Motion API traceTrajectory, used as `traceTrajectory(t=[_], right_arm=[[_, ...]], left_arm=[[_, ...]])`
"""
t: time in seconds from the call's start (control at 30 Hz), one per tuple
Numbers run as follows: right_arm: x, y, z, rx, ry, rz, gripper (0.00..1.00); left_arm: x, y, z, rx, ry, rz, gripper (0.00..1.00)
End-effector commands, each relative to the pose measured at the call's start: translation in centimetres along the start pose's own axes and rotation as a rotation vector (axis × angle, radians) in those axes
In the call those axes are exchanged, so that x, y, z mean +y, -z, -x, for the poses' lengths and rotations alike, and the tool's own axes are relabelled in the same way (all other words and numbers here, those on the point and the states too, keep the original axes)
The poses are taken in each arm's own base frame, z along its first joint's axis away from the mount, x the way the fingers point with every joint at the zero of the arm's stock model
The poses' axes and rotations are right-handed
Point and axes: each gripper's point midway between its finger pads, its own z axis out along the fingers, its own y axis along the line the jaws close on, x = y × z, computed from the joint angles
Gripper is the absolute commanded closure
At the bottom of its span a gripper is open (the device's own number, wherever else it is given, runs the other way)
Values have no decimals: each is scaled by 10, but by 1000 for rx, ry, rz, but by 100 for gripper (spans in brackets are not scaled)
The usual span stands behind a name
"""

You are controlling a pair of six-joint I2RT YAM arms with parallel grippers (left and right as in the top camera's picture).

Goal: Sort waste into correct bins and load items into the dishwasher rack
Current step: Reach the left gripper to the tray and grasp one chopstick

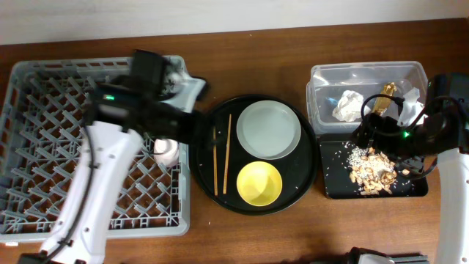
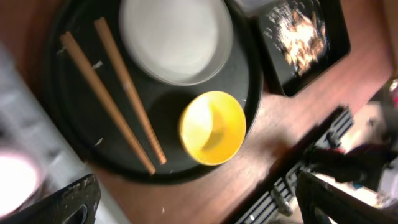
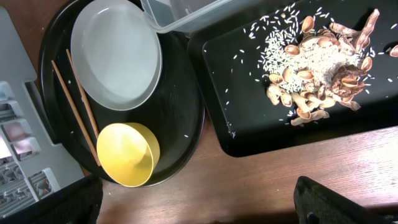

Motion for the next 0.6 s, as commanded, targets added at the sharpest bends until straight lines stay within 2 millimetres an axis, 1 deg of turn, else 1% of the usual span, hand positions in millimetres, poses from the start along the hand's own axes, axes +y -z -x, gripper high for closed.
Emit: traceTrajectory(t=[0.0, 0.07, 0.1, 0.13, 0.27, 0.33, 0.43, 0.5, 0.57], right_arm=[[-4, 0, 1, -3, -3, -15, 1], [-4, 0, 1, -3, -3, -15, 1], [-4, 0, 1, -3, -3, -15, 1], [-4, 0, 1, -3, -3, -15, 1], [-4, 0, 1, -3, -3, -15, 1], [-4, 0, 1, -3, -3, -15, 1], [-4, 0, 1, -3, -3, -15, 1], [-4, 0, 1, -3, -3, -15, 1], [-4, 0, 1, -3, -3, -15, 1]], left_arm=[[-21, -13, 5, -9, -135, 61, 33], [-19, -19, 6, -8, -92, 127, 51], [-17, -21, 5, -5, -62, 160, 53], [-16, -24, 4, -1, -44, 187, 59], [-8, -42, -1, 27, -2, 278, 61], [-8, -47, -5, 52, -1, 280, 61], [-9, -48, -2, 42, -4, 274, 62], [-6, -56, 0, 39, 8, 274, 63], [-1, -65, -4, 58, 55, 280, 63]])
